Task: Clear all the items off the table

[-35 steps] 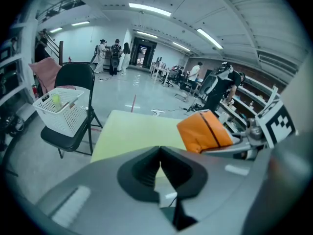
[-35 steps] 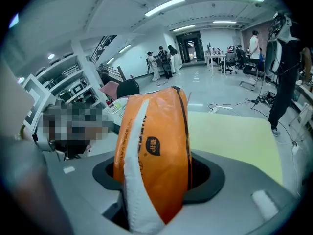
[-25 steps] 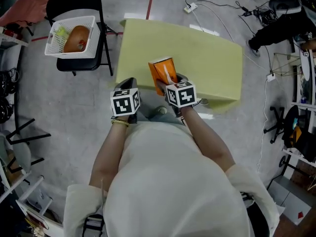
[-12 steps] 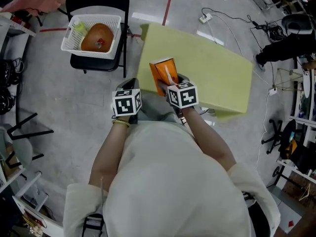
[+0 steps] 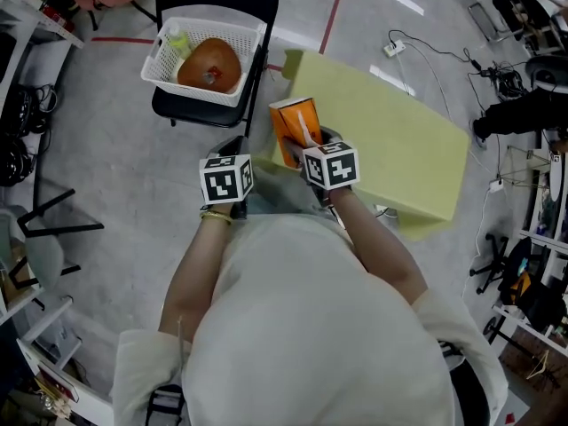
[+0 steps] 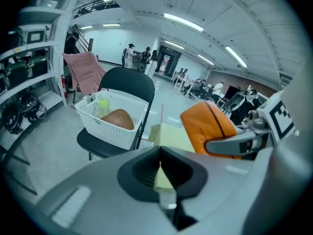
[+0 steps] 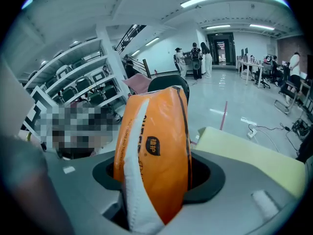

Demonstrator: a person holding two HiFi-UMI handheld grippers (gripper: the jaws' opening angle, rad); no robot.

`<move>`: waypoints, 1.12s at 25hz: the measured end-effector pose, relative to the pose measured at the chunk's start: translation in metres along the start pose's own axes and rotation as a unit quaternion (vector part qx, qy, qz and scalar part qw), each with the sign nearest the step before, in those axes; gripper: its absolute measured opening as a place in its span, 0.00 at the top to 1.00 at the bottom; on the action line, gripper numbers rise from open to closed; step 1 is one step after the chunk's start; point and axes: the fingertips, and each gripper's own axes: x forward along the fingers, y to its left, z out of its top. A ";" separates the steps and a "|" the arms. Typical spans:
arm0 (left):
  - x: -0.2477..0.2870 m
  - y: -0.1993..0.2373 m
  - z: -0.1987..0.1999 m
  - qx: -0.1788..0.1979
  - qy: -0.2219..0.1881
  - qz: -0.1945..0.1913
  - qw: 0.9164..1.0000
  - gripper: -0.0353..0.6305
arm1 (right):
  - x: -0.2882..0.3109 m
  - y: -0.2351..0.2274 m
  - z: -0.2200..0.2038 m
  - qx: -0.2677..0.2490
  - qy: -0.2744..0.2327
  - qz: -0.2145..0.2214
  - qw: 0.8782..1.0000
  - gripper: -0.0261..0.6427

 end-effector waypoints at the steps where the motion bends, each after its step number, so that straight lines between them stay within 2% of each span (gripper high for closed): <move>1: -0.002 0.009 0.002 -0.001 -0.001 0.002 1.000 0.93 | 0.005 0.007 0.005 -0.002 -0.002 0.002 1.000 0.51; 8: -0.018 0.056 0.014 -0.013 -0.013 0.017 1.000 0.93 | 0.034 0.049 0.031 -0.019 -0.004 0.020 1.000 0.51; 16: -0.037 0.102 0.023 -0.058 -0.030 0.038 0.997 0.93 | 0.058 0.083 0.055 -0.041 -0.002 0.045 0.998 0.51; 22: -0.039 0.123 0.034 -0.089 -0.039 0.050 0.994 0.93 | 0.079 0.086 0.077 -0.046 -0.004 0.056 0.997 0.51; 28: -0.026 0.144 0.062 -0.092 -0.040 0.058 0.993 0.93 | 0.115 0.078 0.104 -0.045 0.004 0.060 0.997 0.51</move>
